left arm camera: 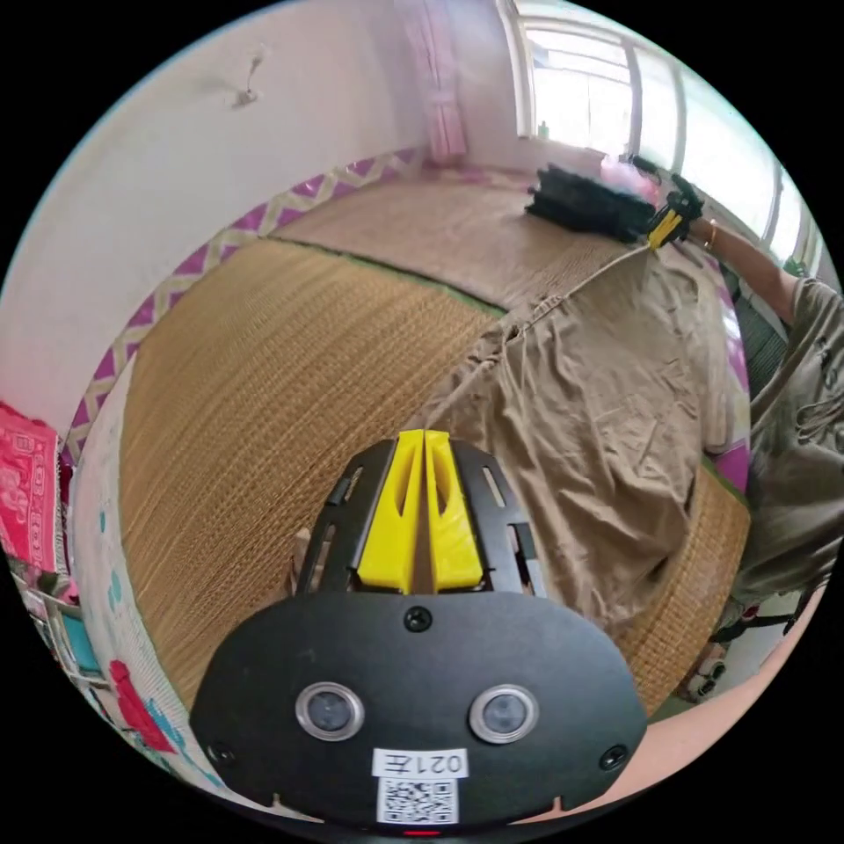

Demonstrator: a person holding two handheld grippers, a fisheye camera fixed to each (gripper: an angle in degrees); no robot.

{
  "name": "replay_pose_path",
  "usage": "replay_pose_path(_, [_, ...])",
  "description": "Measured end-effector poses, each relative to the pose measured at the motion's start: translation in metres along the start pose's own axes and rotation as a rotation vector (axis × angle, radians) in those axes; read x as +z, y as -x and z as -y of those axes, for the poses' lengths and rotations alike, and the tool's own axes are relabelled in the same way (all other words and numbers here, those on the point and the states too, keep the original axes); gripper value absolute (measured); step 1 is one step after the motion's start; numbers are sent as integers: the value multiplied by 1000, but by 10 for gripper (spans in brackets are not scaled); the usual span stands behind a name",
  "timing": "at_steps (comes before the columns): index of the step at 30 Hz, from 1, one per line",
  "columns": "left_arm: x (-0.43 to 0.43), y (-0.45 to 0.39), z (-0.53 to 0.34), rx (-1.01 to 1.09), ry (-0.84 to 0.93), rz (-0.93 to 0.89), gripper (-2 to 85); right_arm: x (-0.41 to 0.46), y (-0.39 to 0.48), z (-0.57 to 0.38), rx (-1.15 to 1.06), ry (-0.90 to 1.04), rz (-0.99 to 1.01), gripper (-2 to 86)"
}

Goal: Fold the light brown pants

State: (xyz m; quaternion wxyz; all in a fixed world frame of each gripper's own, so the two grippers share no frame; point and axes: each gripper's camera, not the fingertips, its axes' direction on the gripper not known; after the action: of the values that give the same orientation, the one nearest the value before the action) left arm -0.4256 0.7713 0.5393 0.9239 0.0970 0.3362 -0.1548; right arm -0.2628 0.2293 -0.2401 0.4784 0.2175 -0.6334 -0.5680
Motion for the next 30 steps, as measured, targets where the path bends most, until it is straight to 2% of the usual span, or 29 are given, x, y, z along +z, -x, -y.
replay_pose_path(4, [-137,-43,-83,9,-238,-11,-9,-55,46,-42,-36,-136,-9,-10])
replay_pose_path(6, [-192,-74,-128,12,-295,1,-10,-78,84,-65,-74,-196,-15,-10])
replay_pose_path(10, [-264,-149,-230,-14,-287,6,-10,-98,181,-116,-134,-246,3,-10])
replay_pose_path(14, [-266,-180,-316,-149,-251,-50,-10,-67,262,-144,-162,-169,85,-10])
replay_pose_path(19, [-222,-186,-442,-452,-227,-211,-10,-6,308,-162,-129,-60,199,-10])
replay_pose_path(22, [-221,-190,-496,-572,-365,-267,-10,31,322,-172,-73,12,252,-9])
replay_pose_path(27, [-253,-196,-498,-574,-444,-245,-9,42,322,-185,54,58,307,-9])
replay_pose_path(30, [-286,-201,-444,-489,-390,-110,-9,-3,311,-193,81,-68,222,-8])
